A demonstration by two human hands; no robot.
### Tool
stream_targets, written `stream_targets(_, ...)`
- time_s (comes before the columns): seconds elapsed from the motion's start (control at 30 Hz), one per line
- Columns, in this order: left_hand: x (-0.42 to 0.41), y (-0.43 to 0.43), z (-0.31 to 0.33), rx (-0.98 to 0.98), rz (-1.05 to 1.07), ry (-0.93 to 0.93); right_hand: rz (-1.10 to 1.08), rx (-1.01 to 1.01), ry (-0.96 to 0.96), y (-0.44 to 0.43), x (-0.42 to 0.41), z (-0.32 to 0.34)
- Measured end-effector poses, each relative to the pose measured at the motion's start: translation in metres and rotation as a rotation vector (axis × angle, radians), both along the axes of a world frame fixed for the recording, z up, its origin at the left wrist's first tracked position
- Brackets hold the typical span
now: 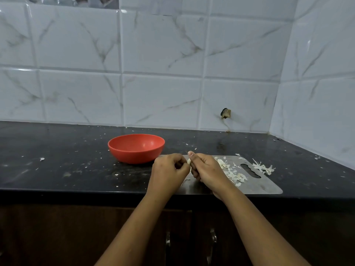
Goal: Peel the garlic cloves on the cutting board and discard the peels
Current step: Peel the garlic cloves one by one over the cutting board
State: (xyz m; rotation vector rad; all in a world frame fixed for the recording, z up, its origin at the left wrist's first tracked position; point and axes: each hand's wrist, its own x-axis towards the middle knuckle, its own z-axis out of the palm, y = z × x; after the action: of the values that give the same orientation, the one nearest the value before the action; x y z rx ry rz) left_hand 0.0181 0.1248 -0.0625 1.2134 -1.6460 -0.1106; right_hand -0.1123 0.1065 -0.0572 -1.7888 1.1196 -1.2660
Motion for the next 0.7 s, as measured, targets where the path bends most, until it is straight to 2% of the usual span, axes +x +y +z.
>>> stream_targets(0.13, -0.002, -0.002, -0.001, 0.023, -0.068, -0.042, -0.015, -0.057, 0.021, 0.0, -0.002, -0.001)
stream_targets(0.4, -0.003, -0.004, -0.002, 0.033, -0.099, 0.002, 0.056, 0.012, -0.071, -0.005, -0.005, -0.004)
stream_targets(0.5, -0.001, -0.001, 0.003, 0.103, -0.133, 0.096, 0.067, 0.058, -0.122, -0.004, -0.007, -0.002)
stream_targets(0.63, 0.007, -0.002, 0.006, 0.194, -0.115, 0.339, 0.034, 0.099, -0.203, -0.004, -0.01, 0.0)
stream_targets(0.7, 0.008, -0.005, 0.005, 0.228, -0.068, 0.358, 0.035, 0.127, -0.238, -0.005, -0.011, 0.0)
